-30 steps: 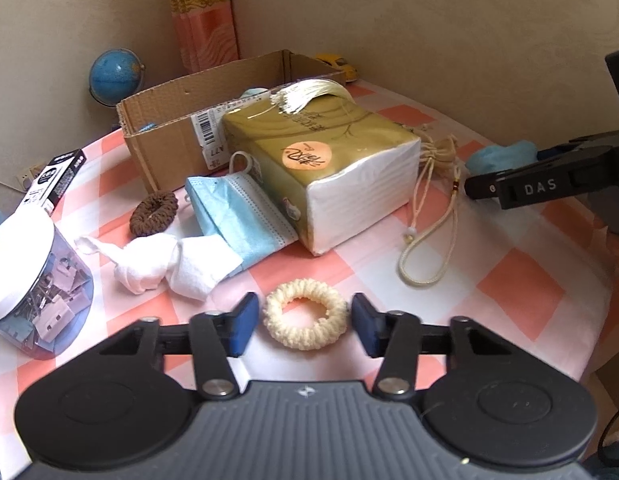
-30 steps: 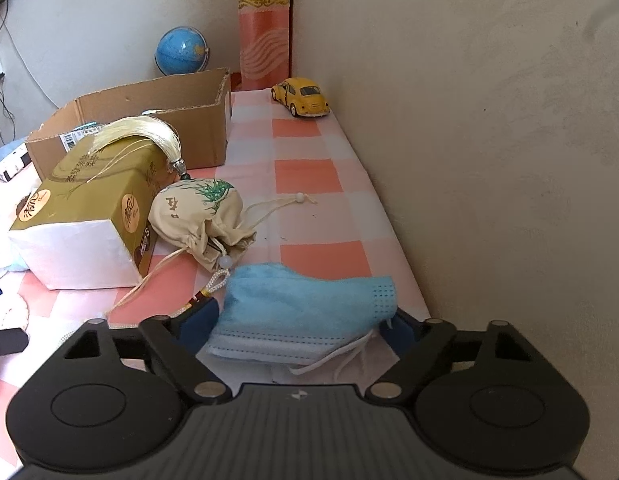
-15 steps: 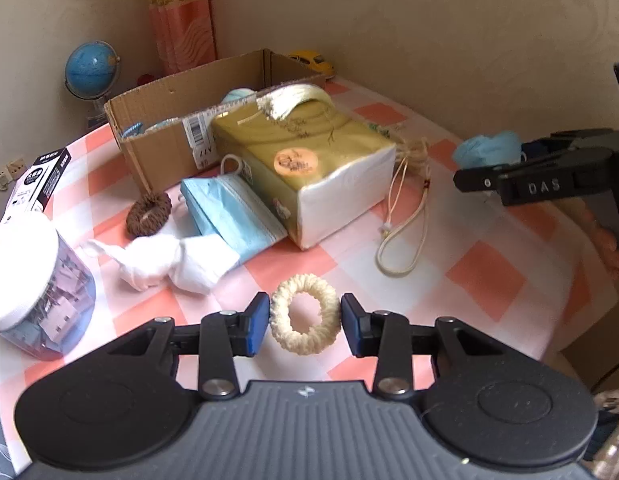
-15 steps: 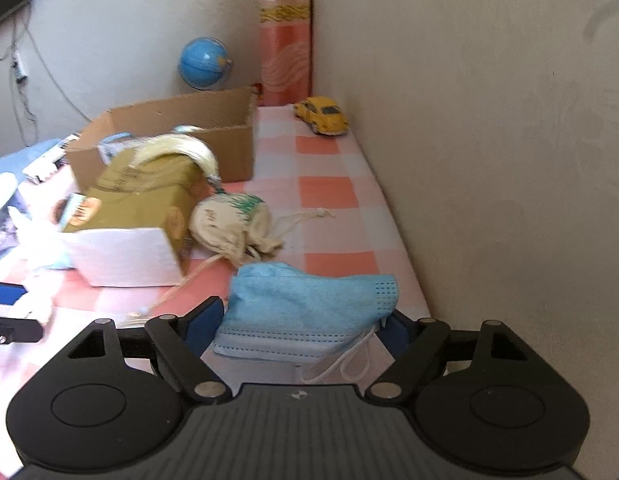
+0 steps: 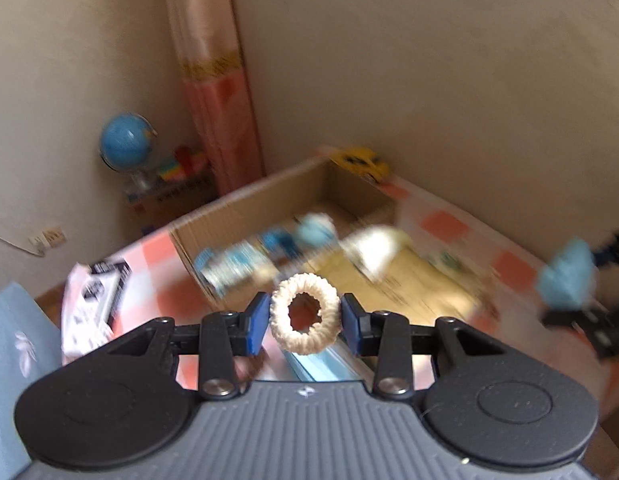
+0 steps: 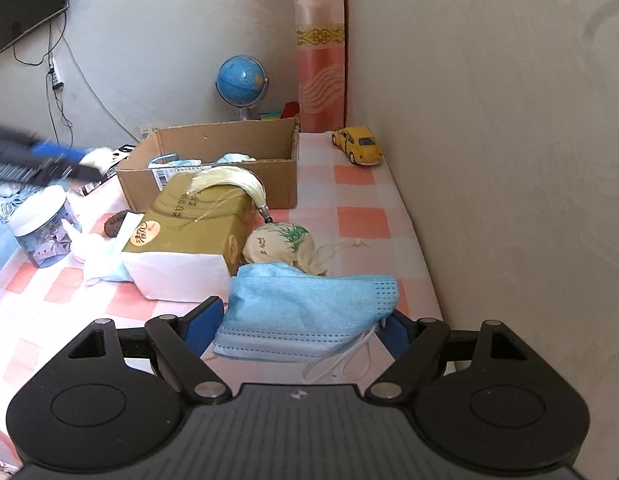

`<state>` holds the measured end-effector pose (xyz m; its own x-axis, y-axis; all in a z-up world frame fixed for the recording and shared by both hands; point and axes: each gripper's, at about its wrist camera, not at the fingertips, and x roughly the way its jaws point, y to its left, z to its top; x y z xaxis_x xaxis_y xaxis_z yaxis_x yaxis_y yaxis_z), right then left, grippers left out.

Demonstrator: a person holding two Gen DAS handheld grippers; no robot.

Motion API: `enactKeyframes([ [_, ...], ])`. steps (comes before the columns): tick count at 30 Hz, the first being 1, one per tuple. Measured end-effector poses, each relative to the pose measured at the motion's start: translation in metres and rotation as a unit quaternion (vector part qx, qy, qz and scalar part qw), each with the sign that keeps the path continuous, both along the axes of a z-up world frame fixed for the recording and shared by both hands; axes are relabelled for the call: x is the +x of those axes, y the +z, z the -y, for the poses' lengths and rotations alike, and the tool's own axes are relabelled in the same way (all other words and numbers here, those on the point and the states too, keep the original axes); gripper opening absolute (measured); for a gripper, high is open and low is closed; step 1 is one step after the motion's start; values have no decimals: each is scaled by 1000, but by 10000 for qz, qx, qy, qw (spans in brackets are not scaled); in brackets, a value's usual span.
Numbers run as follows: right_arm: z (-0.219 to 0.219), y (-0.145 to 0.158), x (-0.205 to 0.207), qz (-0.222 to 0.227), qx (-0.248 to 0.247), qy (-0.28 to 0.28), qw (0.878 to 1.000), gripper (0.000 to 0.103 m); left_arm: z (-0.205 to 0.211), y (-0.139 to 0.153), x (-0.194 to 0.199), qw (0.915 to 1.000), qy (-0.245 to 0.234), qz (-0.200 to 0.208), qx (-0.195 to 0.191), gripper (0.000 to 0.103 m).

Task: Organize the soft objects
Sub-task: 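Carry the cream hair tie and blue mask into the cardboard box while releasing both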

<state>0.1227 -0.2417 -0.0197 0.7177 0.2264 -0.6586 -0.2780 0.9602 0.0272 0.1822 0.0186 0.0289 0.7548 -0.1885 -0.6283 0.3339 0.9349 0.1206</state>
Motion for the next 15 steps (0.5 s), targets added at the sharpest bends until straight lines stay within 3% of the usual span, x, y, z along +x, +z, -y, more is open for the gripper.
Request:
enactKeyframes([
  [8, -3, 5, 6, 45, -55, -3, 10000, 85, -7, -5, 70, 9994, 324, 84, 102, 38],
  [11, -4, 6, 10, 50, -77, 1, 10000, 85, -10, -11, 83, 9985, 527, 142, 87, 53],
  [13, -6, 7, 12, 66, -100, 23, 9999, 85, -13, -14, 85, 9979, 623, 140, 53, 75],
  [15, -7, 8, 14, 85, -124, 39, 9999, 85, -15, -15, 79, 9977, 647, 189, 15, 78],
])
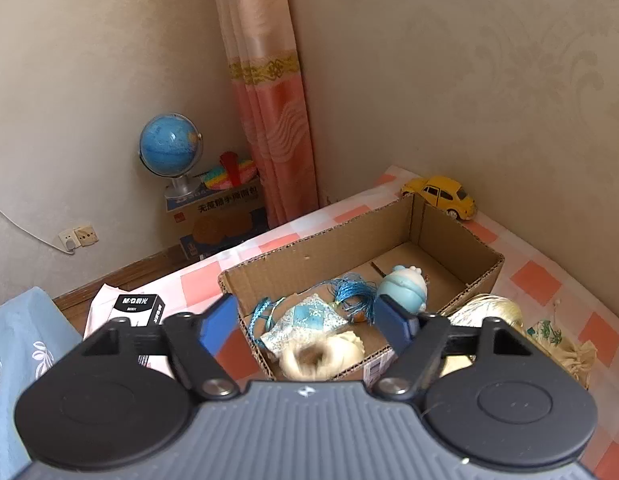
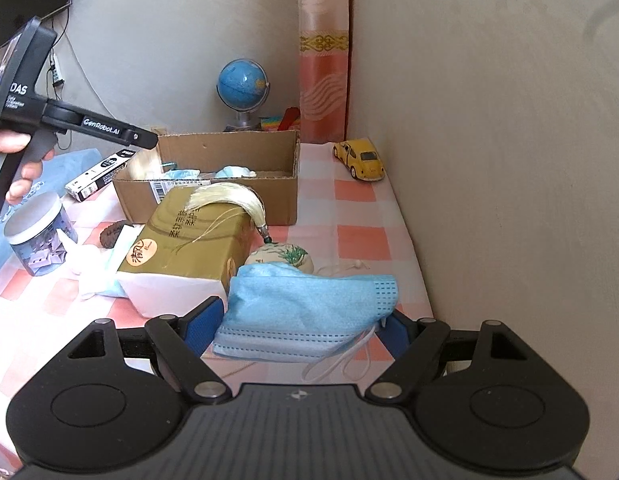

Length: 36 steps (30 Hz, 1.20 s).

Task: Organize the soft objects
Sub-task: 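Carry the cream hair tie and blue mask into the cardboard box while releasing both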

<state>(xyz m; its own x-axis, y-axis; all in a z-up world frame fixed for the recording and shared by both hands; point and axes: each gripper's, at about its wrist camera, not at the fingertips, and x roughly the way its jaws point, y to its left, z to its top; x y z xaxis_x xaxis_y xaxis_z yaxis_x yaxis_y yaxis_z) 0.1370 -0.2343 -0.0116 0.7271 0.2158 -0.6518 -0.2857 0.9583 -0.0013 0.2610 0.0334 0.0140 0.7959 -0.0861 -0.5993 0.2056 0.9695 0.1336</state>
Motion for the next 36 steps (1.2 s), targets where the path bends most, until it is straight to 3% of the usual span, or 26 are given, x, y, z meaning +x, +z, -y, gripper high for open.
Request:
enactKeyframes([
  [5, -4, 4, 6, 31, -12, 40, 10000, 85, -5, 5, -32, 9999, -53, -51, -134, 88],
  [12, -14, 15, 23, 38, 8, 139, 9999, 85, -3, 8, -104, 9993, -77, 228, -302, 101],
  [19, -31, 31, 56, -9, 83, 277, 9996, 85, -4, -3, -154, 9975, 288, 495, -423, 102],
  [36, -119, 47, 192, -427, -303, 568, 9970, 85, -23, -26, -174, 9962, 615, 388, -476, 102],
])
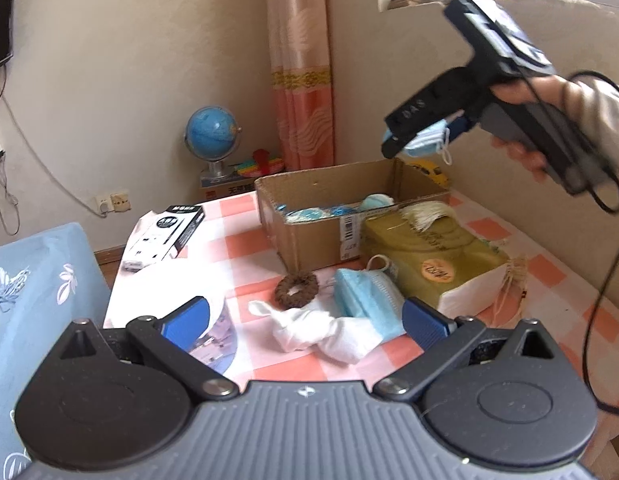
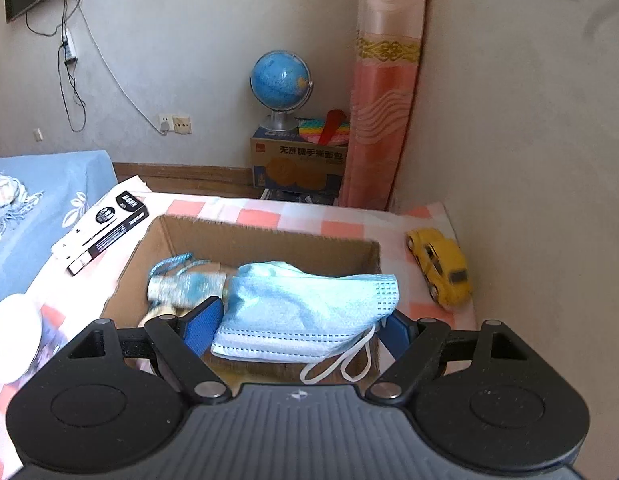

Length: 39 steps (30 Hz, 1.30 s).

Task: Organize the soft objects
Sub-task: 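Carry the cream hair tie and blue mask into the cardboard box while releasing both, then move the right tool to the cream drawstring pouch while the left approaches the white cloth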

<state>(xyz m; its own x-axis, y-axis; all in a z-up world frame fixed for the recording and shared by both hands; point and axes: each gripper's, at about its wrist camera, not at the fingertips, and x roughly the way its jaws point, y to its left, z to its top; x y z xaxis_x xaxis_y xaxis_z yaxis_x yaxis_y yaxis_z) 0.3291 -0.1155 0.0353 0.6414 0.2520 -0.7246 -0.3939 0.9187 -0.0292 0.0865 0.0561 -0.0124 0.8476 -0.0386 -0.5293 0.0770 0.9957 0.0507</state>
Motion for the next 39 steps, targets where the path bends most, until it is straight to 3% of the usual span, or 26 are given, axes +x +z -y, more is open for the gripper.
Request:
enactKeyframes([
  [7, -27, -17, 53, -389, -61, -28, 9992, 85, -15, -7, 3, 9996, 241, -142, 0, 102],
  [10, -30, -23, 64, -435, -77, -60, 9990, 95, -19, -10, 4, 9994, 286, -181, -15, 102],
  [11, -31, -25, 66, -403, -111, -80, 9991, 103, -20, -10, 4, 9994, 291, -194, -17, 102],
  [16, -27, -26, 64, -367, -145, -148, 9991, 103, -20, -12, 5, 9994, 242, -224, -58, 102],
  [26, -6, -14, 25, -133, -154, -219, 9996, 103, -15, -6, -4, 9998, 140, -139, -78, 102],
  [39, 59, -9, -50, -20, 161, -650, 9978, 103, 1, -1, -17, 9999, -44, -109, -32, 102],
])
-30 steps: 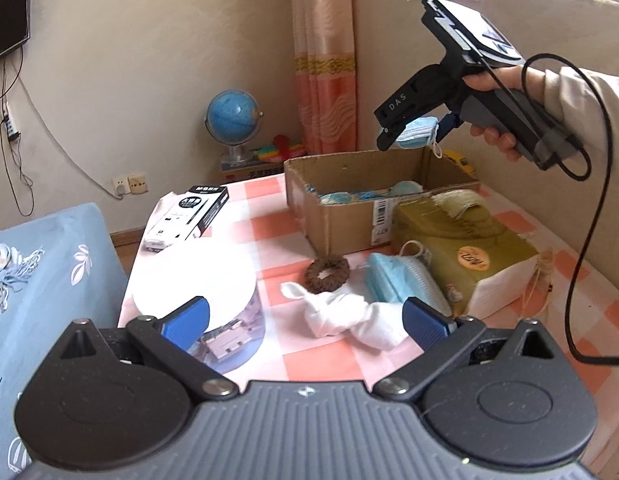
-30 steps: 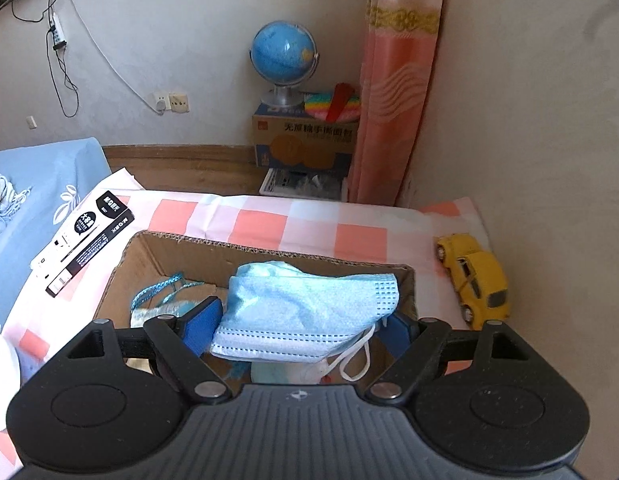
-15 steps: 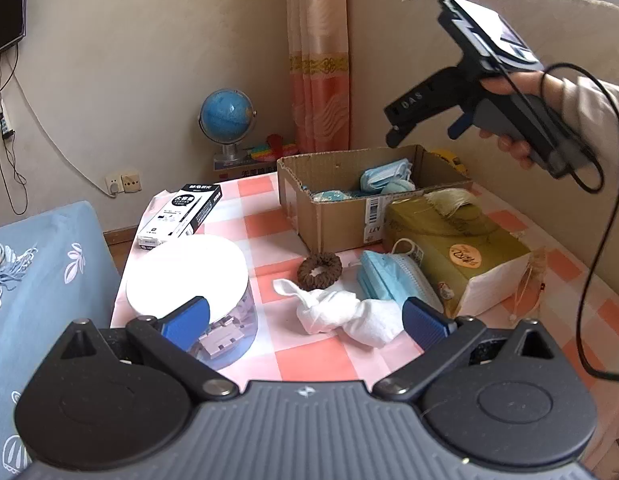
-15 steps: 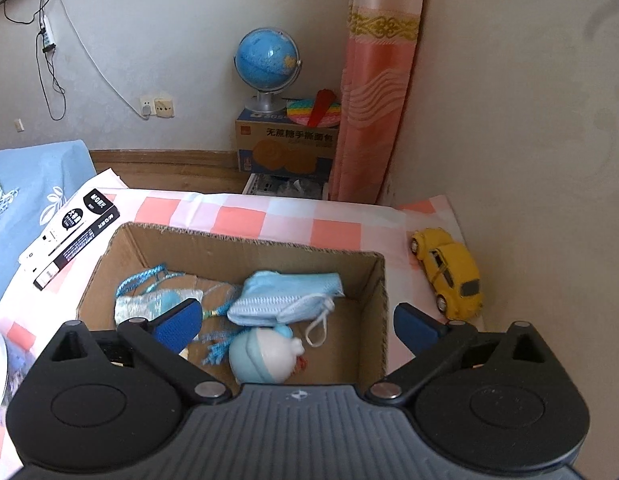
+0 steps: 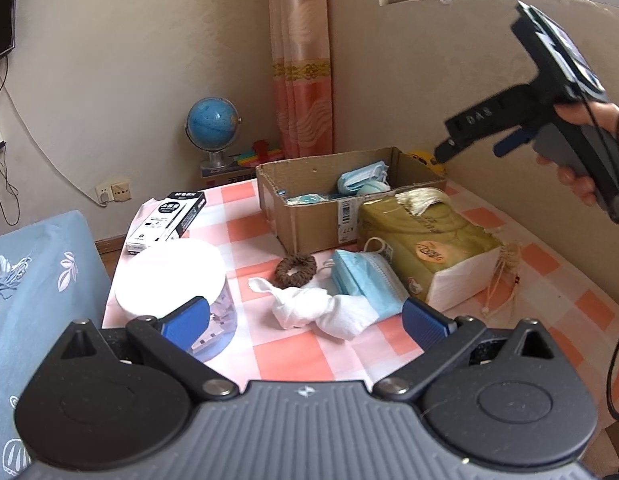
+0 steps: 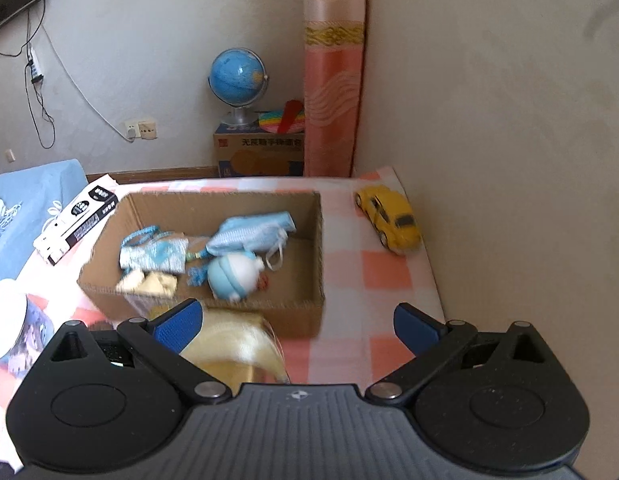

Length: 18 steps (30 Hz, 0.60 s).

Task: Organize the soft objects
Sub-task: 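Move the right tool to the cream drawstring pouch while the left approaches the white cloth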

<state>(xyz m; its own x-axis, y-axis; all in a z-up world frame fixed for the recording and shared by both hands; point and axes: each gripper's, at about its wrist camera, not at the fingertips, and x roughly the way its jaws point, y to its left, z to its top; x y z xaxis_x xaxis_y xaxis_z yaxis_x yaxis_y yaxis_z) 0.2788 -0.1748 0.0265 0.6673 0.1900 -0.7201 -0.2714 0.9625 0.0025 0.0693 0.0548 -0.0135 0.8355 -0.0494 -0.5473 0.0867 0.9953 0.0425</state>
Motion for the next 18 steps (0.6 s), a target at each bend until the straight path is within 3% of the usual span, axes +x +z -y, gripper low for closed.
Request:
enactKeyframes([
  [13, 46, -41, -28, -533, 288, -413, 9973, 103, 20, 0, -1, 9997, -165, -60, 173, 102],
  [18, 55, -52, -43, -487, 350, -369, 9975, 103, 27, -2, 2, 9993, -242, -126, 237, 102],
])
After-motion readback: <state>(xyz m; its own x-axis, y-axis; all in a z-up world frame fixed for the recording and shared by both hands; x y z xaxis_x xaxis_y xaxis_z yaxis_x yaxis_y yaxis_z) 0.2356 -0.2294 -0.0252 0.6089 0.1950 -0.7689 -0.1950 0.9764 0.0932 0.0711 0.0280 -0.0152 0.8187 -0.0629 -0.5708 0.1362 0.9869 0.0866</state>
